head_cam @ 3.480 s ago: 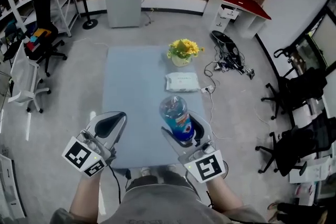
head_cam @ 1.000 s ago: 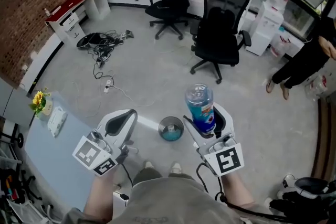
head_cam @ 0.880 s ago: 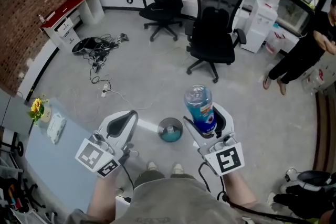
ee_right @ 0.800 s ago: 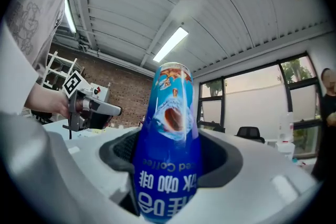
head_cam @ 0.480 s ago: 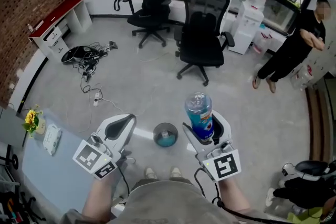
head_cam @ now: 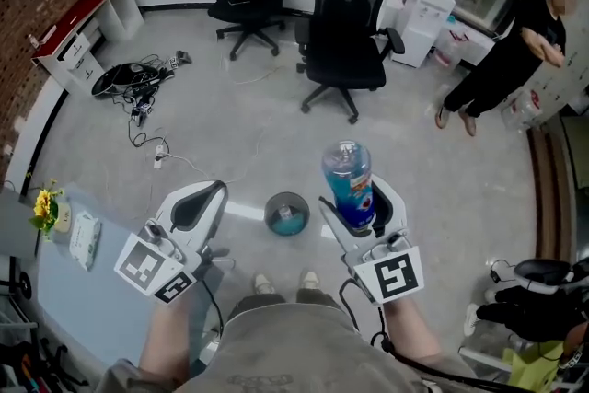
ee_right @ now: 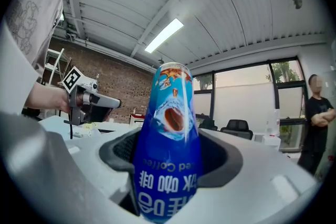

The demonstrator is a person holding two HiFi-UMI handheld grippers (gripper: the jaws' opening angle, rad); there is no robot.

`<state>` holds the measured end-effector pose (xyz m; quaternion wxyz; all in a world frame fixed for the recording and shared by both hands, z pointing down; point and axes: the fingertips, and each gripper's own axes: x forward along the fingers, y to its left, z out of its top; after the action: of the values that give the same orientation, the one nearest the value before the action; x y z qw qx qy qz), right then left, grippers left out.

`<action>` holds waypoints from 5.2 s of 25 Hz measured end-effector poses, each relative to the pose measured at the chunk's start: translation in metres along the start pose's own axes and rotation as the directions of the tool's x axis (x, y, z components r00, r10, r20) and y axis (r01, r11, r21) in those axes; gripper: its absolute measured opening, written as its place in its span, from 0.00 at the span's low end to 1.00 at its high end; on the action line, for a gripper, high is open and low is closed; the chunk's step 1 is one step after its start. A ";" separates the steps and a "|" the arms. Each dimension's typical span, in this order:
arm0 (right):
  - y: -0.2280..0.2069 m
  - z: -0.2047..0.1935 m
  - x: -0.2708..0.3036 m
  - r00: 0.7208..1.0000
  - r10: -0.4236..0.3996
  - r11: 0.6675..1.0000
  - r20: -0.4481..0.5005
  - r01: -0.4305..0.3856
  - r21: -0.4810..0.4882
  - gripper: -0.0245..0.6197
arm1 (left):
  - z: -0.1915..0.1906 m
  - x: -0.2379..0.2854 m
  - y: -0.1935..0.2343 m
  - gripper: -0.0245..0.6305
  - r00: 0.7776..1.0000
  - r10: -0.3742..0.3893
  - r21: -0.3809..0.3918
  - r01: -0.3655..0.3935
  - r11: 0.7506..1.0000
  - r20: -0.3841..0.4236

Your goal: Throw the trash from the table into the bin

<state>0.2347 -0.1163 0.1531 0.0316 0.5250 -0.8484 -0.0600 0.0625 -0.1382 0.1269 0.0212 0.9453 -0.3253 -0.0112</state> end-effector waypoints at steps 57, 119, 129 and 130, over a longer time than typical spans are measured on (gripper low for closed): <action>0.109 -0.896 0.156 0.567 0.374 0.925 -0.735 -0.291 0.246 0.52 | -0.884 0.059 0.146 0.04 0.845 0.018 -0.470 -0.315 0.824 -0.534; -0.034 -0.284 0.180 0.914 0.134 0.989 -0.382 -0.098 0.113 0.05 | -0.271 0.117 0.140 0.04 0.995 0.029 -0.357 -0.062 0.932 -0.098; -0.048 -0.074 0.125 0.979 0.108 0.994 -0.171 -0.109 0.005 0.04 | -0.088 0.079 0.069 0.04 1.000 0.009 -0.201 -0.007 0.980 0.012; -0.046 -0.060 0.118 0.983 0.107 0.994 -0.150 -0.109 -0.007 0.04 | -0.075 0.073 0.062 0.04 1.000 0.007 -0.175 -0.004 0.984 0.019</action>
<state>0.2295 -0.2461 0.2056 0.1023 0.4810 -0.8704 -0.0254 0.0841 -0.2293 0.2039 0.1012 0.9387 -0.3259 -0.0490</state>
